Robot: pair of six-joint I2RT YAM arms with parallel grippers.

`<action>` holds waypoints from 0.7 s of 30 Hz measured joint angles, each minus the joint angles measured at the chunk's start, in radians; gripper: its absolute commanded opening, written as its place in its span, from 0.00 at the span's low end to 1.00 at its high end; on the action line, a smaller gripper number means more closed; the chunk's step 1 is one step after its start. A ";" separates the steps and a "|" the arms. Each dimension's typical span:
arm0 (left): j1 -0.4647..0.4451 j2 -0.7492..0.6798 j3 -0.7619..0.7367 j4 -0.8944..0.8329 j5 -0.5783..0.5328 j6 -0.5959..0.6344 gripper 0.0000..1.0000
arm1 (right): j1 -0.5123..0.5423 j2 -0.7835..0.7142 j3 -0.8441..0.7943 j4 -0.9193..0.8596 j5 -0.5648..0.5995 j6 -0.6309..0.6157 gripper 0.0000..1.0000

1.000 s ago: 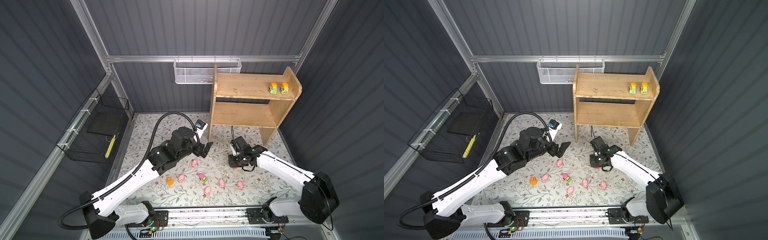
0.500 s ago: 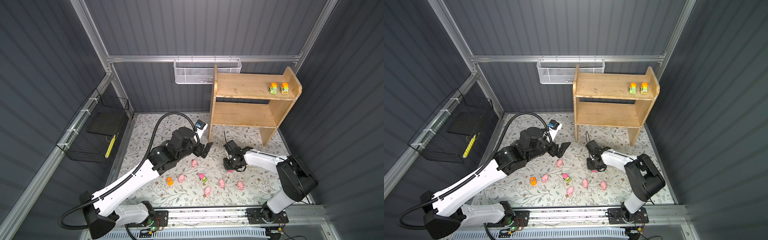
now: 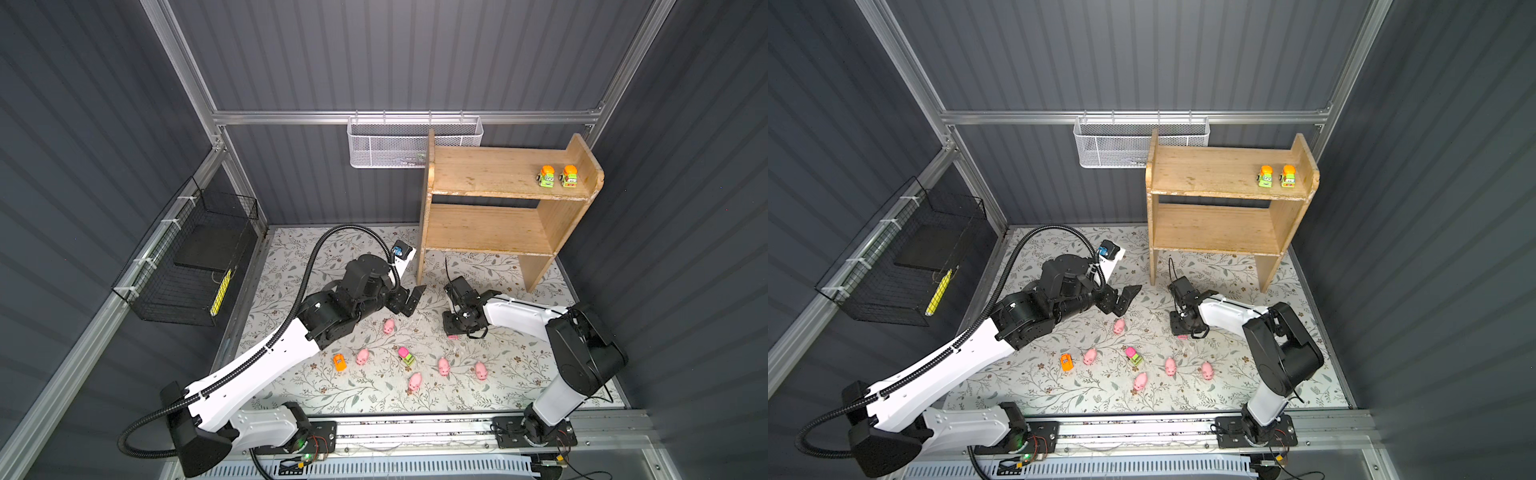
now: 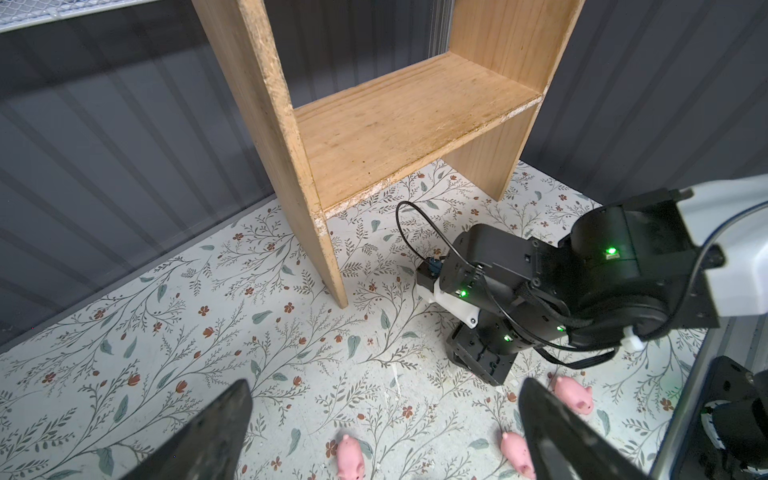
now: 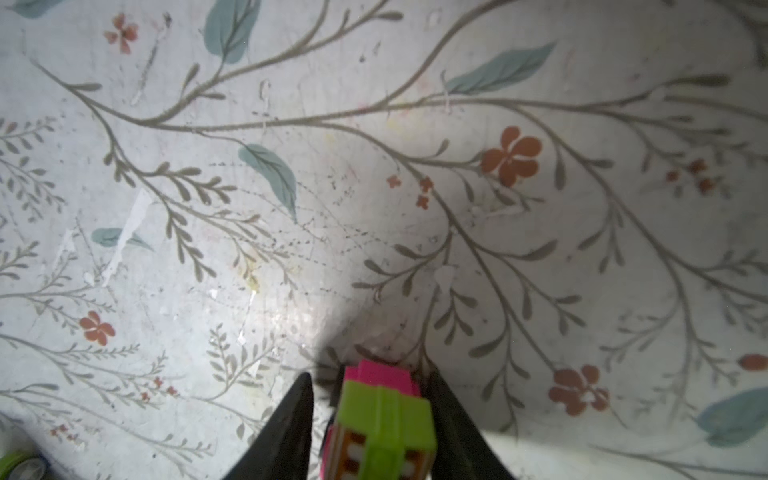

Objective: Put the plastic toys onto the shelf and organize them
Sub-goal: 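Lower the right gripper onto another pink-and-green truck and close it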

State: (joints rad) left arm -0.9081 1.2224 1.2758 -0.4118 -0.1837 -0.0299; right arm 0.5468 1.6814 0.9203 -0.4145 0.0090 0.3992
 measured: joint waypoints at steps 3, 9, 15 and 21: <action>0.000 0.000 0.000 0.000 0.000 0.000 1.00 | 0.000 0.002 0.003 -0.001 0.001 -0.003 0.52; 0.000 0.000 0.000 0.000 0.000 0.000 1.00 | 0.008 -0.029 -0.010 -0.011 0.021 -0.009 0.65; 0.000 -0.009 -0.020 0.000 0.000 -0.001 1.00 | 0.103 -0.174 -0.154 0.092 0.114 0.050 0.71; 0.000 -0.029 -0.029 0.002 0.013 -0.009 1.00 | 0.185 -0.229 -0.340 0.302 0.269 0.130 0.71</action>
State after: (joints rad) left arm -0.9081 1.1934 1.2465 -0.4103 -0.1711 -0.0387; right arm 0.7322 1.4528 0.5804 -0.1123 0.2783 0.5297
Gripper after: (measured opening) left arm 0.997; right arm 0.716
